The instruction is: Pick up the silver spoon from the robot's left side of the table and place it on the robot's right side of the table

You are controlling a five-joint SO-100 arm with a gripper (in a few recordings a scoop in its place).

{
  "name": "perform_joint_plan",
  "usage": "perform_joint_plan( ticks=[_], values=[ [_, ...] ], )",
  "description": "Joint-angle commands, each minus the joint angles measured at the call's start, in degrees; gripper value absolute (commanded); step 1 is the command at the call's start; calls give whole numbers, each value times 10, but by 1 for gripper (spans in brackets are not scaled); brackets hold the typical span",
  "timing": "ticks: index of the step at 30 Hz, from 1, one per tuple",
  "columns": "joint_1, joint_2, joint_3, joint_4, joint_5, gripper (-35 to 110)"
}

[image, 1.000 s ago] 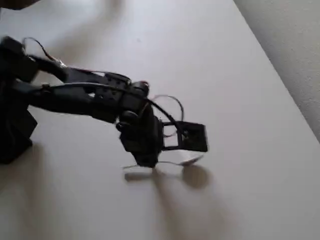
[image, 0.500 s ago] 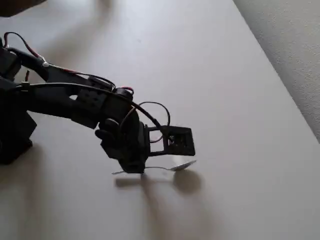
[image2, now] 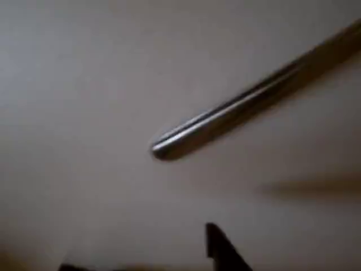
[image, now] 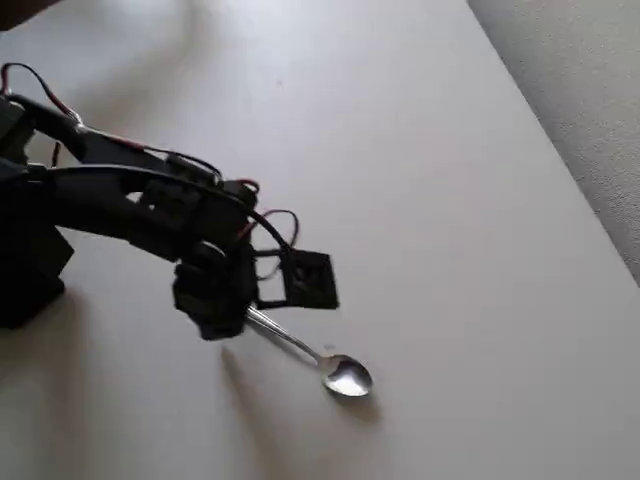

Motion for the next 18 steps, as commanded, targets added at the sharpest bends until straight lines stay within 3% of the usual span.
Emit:
perform_joint_plan(
  ticks=[1, 5, 7, 9, 11, 15, 18],
  values=[
    [8, 103, -39, 8, 4, 46],
    [-31, 200, -47, 73, 53, 45],
    [-89, 258, -40, 110, 143, 35],
    [-175, 302, -28, 104, 313, 20],
    [-271, 336, -28, 61, 555, -1],
    [-437, 445, -27, 17, 983, -2],
    [-533, 555, -8, 29, 1150, -2]
  ],
)
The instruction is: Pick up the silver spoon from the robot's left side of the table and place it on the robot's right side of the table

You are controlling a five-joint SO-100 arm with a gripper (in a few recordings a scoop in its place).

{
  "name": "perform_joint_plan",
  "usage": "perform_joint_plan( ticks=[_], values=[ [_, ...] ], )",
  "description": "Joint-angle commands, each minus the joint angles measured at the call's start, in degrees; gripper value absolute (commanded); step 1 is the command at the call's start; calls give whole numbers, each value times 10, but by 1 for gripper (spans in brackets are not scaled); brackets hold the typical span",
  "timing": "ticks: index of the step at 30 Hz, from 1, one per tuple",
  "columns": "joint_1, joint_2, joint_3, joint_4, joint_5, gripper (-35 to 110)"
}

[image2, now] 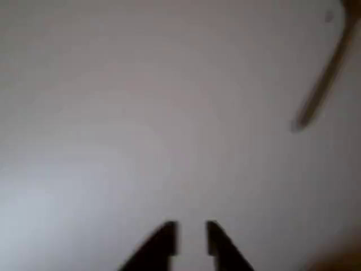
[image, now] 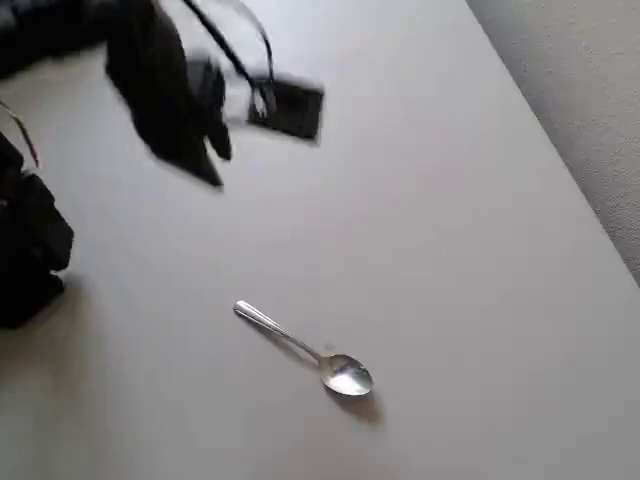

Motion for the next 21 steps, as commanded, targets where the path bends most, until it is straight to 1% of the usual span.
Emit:
perform_joint_plan(
  ticks=[1, 3, 5, 7, 10, 12, 14, 17, 19, 21],
  values=[
    [-169, 216, 29, -11, 441, -2],
    [-178, 317, 123, -32, 463, -2],
    [-156, 442, 251, -61, 507, -2],
    [-133, 546, 370, -70, 505, -2],
    [-34, 627, 459, -92, 439, -2],
    [1, 657, 512, -105, 389, -2],
    [33, 668, 547, -114, 359, -2],
    [62, 749, 686, -154, 294, -2],
    [78, 813, 772, -163, 302, -2],
    [94, 819, 815, -180, 349, -2]
  ],
)
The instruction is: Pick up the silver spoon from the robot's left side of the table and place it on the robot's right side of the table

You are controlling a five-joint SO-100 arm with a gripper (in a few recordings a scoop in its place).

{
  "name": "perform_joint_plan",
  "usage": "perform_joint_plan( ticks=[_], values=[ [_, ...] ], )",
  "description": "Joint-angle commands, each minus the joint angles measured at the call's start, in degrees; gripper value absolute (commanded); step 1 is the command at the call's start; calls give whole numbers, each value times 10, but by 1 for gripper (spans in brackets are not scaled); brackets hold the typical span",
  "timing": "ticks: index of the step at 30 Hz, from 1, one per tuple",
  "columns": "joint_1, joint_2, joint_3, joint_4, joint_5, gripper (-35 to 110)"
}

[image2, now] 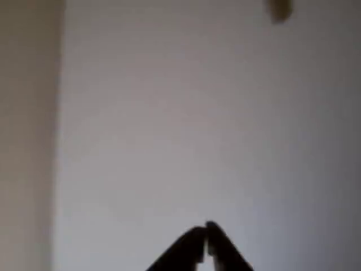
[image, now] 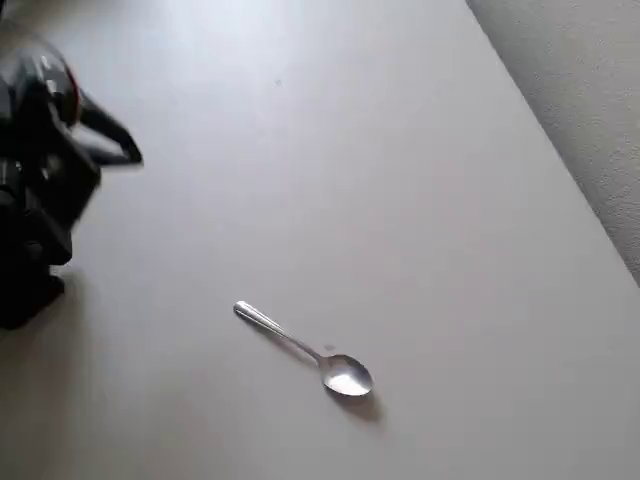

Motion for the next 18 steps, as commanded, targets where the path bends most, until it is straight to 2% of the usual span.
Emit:
perform_joint_plan(
  ticks=[1, 6, 18],
  values=[
    [54, 56, 127, -48, 33, -2],
    [52, 56, 202, -86, 82, -2],
    [45, 56, 203, -85, 68, -2]
  ],
)
